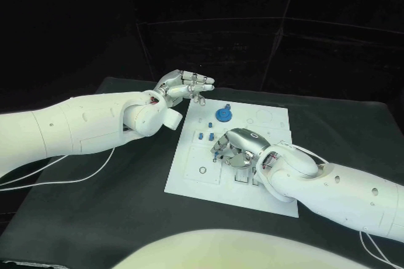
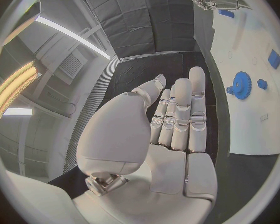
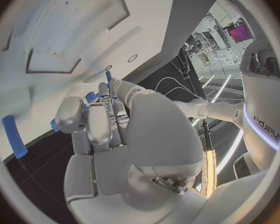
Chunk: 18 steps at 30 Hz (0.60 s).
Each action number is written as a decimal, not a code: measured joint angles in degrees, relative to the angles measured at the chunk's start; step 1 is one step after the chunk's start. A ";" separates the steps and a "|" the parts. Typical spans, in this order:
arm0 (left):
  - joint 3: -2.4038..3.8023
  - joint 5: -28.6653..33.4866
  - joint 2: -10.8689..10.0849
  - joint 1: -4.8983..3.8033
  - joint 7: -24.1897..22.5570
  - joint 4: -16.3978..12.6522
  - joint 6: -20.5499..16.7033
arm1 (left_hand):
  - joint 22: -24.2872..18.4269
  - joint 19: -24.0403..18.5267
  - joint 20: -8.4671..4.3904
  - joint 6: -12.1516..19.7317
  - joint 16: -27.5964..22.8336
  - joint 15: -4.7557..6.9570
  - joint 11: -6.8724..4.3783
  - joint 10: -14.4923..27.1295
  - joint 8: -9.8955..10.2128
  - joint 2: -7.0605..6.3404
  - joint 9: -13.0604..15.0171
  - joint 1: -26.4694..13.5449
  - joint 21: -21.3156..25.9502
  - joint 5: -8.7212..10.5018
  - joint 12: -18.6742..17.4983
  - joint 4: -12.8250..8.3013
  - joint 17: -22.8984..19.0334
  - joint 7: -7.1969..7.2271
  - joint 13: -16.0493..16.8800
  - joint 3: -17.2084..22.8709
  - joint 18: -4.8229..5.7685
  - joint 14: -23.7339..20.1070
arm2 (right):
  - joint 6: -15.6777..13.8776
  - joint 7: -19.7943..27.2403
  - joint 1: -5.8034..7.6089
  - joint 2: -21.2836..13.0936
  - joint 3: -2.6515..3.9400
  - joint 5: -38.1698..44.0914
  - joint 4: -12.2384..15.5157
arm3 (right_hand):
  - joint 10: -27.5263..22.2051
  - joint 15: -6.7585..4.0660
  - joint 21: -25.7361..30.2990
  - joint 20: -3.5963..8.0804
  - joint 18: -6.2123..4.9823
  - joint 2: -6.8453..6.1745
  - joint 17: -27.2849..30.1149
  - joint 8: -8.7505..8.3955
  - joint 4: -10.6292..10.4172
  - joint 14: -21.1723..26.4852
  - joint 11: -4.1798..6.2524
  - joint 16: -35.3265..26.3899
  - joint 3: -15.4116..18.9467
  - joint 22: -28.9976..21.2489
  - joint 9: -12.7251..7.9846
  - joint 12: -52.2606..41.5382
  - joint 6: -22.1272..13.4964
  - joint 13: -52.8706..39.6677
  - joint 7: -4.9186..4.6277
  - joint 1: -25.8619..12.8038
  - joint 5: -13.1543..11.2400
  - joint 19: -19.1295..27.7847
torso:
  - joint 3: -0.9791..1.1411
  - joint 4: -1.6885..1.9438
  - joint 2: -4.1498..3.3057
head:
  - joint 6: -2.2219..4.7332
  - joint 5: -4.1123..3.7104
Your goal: Assemble the parts on the task board
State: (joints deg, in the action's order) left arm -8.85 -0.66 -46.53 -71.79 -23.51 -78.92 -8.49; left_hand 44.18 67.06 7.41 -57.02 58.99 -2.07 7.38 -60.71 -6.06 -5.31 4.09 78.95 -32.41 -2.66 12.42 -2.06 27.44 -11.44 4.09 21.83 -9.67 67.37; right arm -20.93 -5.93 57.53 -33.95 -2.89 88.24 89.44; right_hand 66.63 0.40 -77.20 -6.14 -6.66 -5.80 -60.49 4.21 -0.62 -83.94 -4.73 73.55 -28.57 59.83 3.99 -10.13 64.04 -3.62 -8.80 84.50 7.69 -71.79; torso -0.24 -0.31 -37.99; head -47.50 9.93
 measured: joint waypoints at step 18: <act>0.00 0.00 0.00 0.00 0.08 0.15 0.03 | 0.01 0.00 0.00 0.00 0.00 0.00 0.00 0.00 0.00 0.00 0.00 0.00 0.00 0.00 0.00 0.00 0.01 0.00 0.00 0.00 0.00 0.00 | 1.10 0.07 -0.02 -0.13 -0.01 -0.48 -0.11 | 0.00 0.00 0.00 0.00 -0.01 0.00 0.00 -0.01 0.00 0.00 0.00 0.00 0.00 -0.01 -0.01 0.00 0.00 0.01 0.00 0.00 -0.01 0.00 | 0.01 0.02 0.01 | 0.14 -0.03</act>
State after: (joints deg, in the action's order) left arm -8.85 -0.66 -46.53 -71.79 -23.43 -78.77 -8.46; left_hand 44.19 67.06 7.41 -57.02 58.99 -2.07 7.38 -60.71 -6.06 -5.31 4.09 78.95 -32.41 -2.66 12.42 -2.06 27.45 -11.44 4.09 21.83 -9.67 67.37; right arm -19.83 -5.86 57.51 -34.08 -2.90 87.76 89.33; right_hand 66.63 0.40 -77.20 -6.14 -6.67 -5.80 -60.49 4.20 -0.62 -83.94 -4.73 73.55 -28.57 59.82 3.97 -10.12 64.04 -3.61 -8.80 84.50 7.68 -71.79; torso -0.23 -0.29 -37.98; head -47.37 9.90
